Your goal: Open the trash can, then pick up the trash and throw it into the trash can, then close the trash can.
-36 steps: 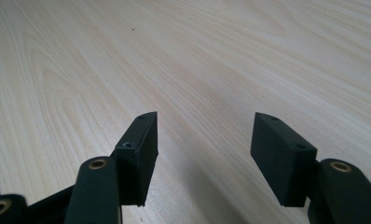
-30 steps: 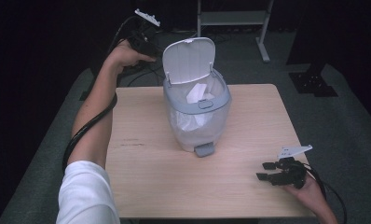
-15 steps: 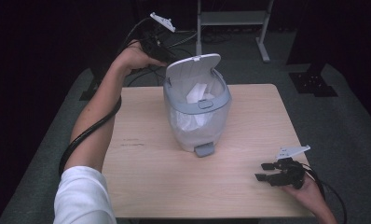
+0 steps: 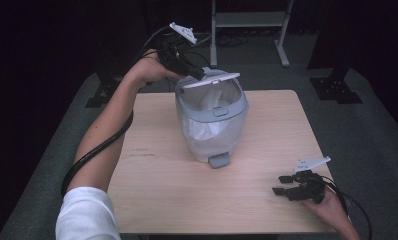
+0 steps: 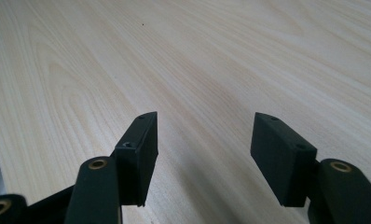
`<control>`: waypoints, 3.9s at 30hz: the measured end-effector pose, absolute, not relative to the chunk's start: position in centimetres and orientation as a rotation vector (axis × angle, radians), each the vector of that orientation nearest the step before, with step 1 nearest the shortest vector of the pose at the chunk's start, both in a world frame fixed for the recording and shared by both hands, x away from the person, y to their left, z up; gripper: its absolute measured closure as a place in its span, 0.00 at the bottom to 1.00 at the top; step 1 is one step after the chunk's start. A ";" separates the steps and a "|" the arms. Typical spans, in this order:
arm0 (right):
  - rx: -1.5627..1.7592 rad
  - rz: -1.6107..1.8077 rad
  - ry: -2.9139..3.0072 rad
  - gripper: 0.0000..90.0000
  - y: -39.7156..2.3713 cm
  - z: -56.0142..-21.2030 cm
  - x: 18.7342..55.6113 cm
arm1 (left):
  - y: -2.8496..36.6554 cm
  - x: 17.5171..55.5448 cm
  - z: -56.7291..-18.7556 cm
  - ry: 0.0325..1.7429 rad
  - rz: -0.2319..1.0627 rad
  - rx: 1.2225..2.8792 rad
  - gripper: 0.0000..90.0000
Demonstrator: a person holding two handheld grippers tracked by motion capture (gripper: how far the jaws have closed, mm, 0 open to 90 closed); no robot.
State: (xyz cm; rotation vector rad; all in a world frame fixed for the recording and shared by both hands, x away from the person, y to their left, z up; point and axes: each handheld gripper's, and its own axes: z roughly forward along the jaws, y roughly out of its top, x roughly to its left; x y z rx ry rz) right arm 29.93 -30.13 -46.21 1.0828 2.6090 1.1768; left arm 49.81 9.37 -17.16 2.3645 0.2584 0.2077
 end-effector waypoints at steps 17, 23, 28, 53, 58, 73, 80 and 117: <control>1.075 1.184 2.618 0.45 -29.8 -46.1 29.9 | 7.7 48.3 -18.9 0.215 0.172 2.401 0.70; 1.073 1.182 2.615 0.45 -29.8 -46.1 29.9 | 7.6 48.1 -19.6 0.219 0.159 2.406 0.66; 1.072 1.186 2.614 0.45 -29.6 -46.1 29.9 | 7.2 48.0 -20.1 0.224 0.157 2.414 0.64; 1.072 1.191 2.597 0.45 -29.9 -46.0 30.1 | 6.1 47.3 -21.4 0.298 0.180 2.381 0.50; 1.072 1.201 2.597 0.45 -29.8 -46.1 30.3 | 6.0 47.1 -21.7 0.277 0.219 2.392 0.51; 1.067 1.199 2.582 0.45 -29.8 -45.7 30.3 | 6.9 46.8 -21.0 0.293 0.260 2.403 0.40; 1.059 1.197 2.584 0.45 -29.6 -45.6 30.6 | 9.1 46.0 -20.4 0.323 0.279 2.376 0.37; 1.067 1.197 2.570 0.44 -29.3 -45.4 30.8 | 19.9 41.6 -22.7 0.520 0.327 2.280 0.30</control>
